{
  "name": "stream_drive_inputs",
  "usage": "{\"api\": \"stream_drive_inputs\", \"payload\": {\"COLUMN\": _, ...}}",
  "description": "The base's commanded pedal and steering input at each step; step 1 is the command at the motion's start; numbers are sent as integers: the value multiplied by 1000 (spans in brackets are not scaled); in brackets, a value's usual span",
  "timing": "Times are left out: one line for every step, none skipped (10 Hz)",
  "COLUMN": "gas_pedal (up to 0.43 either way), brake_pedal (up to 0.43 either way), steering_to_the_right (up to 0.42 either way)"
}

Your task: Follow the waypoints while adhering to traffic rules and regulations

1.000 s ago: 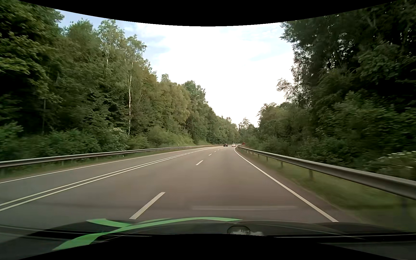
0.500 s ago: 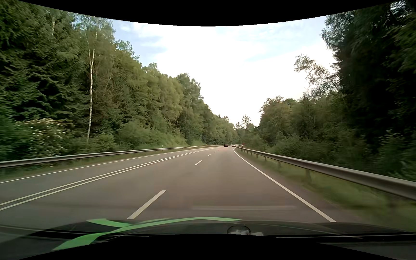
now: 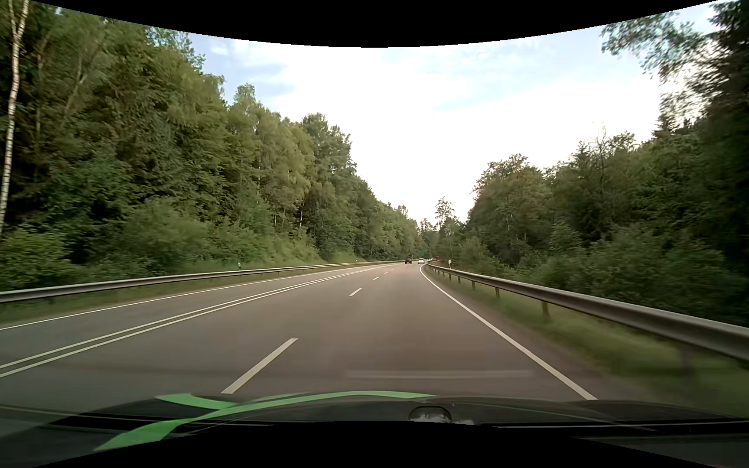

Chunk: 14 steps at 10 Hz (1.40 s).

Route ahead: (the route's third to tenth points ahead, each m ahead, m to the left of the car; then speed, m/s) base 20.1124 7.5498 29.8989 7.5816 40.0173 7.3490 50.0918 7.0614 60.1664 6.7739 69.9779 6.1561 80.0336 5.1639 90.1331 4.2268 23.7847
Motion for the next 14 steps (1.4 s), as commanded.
{"api": "stream_drive_inputs", "payload": {"gas_pedal": 370, "brake_pedal": 0, "steering_to_the_right": 5}}
{"api": "stream_drive_inputs", "payload": {"gas_pedal": 370, "brake_pedal": 0, "steering_to_the_right": 5}}
{"api": "stream_drive_inputs", "payload": {"gas_pedal": 370, "brake_pedal": 0, "steering_to_the_right": 5}}
{"api": "stream_drive_inputs", "payload": {"gas_pedal": 370, "brake_pedal": 0, "steering_to_the_right": 5}}
{"api": "stream_drive_inputs", "payload": {"gas_pedal": 370, "brake_pedal": 0, "steering_to_the_right": 5}}
{"api": "stream_drive_inputs", "payload": {"gas_pedal": 370, "brake_pedal": 0, "steering_to_the_right": 5}}
{"api": "stream_drive_inputs", "payload": {"gas_pedal": 370, "brake_pedal": 0, "steering_to_the_right": 4}}
{"api": "stream_drive_inputs", "payload": {"gas_pedal": 370, "brake_pedal": 0, "steering_to_the_right": 4}}
{"api": "stream_drive_inputs", "payload": {"gas_pedal": 378, "brake_pedal": 0, "steering_to_the_right": 4}}
{"api": "stream_drive_inputs", "payload": {"gas_pedal": 378, "brake_pedal": 0, "steering_to_the_right": 4}}
{"api": "stream_drive_inputs", "payload": {"gas_pedal": 378, "brake_pedal": 0, "steering_to_the_right": 4}}
{"api": "stream_drive_inputs", "payload": {"gas_pedal": 378, "brake_pedal": 0, "steering_to_the_right": 4}}
{"api": "stream_drive_inputs", "payload": {"gas_pedal": 378, "brake_pedal": 0, "steering_to_the_right": 4}}
{"api": "stream_drive_inputs", "payload": {"gas_pedal": 378, "brake_pedal": 0, "steering_to_the_right": 4}}
